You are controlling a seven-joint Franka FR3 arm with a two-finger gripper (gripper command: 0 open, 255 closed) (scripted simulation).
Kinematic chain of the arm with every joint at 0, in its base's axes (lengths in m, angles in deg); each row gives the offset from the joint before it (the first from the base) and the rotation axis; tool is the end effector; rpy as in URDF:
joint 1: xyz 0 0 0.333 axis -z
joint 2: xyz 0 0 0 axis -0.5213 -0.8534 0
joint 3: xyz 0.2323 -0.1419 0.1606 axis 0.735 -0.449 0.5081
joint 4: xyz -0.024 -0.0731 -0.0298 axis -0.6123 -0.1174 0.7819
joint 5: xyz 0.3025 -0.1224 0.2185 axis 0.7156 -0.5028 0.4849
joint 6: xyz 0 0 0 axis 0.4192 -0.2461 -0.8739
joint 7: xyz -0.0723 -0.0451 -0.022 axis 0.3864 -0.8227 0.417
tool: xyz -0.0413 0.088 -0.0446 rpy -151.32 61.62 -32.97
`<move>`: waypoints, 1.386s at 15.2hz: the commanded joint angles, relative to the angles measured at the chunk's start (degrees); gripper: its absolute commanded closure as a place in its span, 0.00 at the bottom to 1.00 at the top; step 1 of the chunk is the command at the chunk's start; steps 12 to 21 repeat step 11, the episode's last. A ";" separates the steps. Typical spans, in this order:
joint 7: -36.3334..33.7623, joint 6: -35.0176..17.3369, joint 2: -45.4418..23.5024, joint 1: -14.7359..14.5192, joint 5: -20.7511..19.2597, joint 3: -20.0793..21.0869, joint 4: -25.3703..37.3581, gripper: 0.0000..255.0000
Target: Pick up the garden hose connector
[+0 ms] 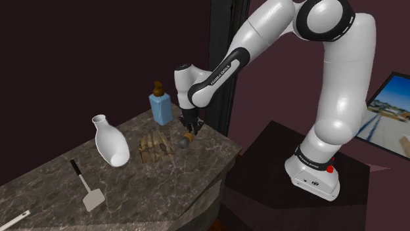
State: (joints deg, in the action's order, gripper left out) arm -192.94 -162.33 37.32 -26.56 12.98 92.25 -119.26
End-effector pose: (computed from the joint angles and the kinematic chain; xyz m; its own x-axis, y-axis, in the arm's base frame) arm 0.5170 0.2092 0.2306 0.2623 -0.9647 -0.0221 -0.9576 -0.2630 0.1172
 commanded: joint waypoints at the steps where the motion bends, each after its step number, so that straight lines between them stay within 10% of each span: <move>1: 0.43 1.34 1.14 0.29 0.78 0.48 0.31 1.00; 21: 2.44 6.44 6.01 1.53 4.00 2.08 1.11 1.00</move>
